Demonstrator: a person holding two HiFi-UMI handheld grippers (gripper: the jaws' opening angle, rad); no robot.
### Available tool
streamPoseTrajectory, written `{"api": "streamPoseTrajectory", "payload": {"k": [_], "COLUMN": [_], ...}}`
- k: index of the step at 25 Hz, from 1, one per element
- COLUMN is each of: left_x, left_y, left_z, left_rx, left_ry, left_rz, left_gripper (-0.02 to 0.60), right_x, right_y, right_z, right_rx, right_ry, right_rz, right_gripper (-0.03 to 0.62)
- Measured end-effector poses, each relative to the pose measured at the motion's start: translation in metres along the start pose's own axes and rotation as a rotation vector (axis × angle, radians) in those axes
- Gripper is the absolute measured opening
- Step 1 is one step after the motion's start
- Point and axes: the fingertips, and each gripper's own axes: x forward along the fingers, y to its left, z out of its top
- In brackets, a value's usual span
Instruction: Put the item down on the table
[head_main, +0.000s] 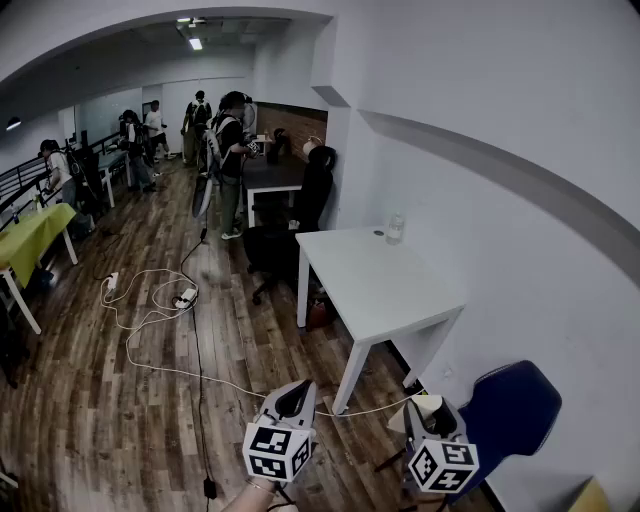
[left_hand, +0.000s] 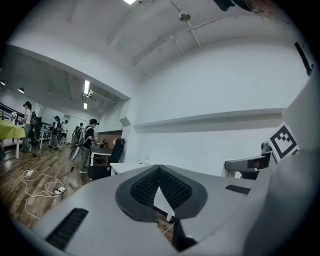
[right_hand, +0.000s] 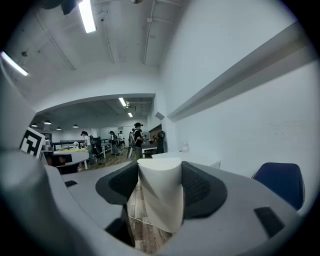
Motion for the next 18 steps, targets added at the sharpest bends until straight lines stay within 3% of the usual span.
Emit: {"api": "streamPoseTrajectory", "payload": {"k": [18], "left_x": [0.028], "left_y": [0.065], "left_z": [-0.009], "left_rx": [-0.024], "left_ry": [0.021], "left_rz": [0.045], "left_gripper": [0.017], "right_x": [0.064], "right_y": [0.021], "right_z": [0.007], "right_rx": [0.033], "right_ry": [-0.012], "right_rz": [0.011], "right_gripper": [0.293]}}
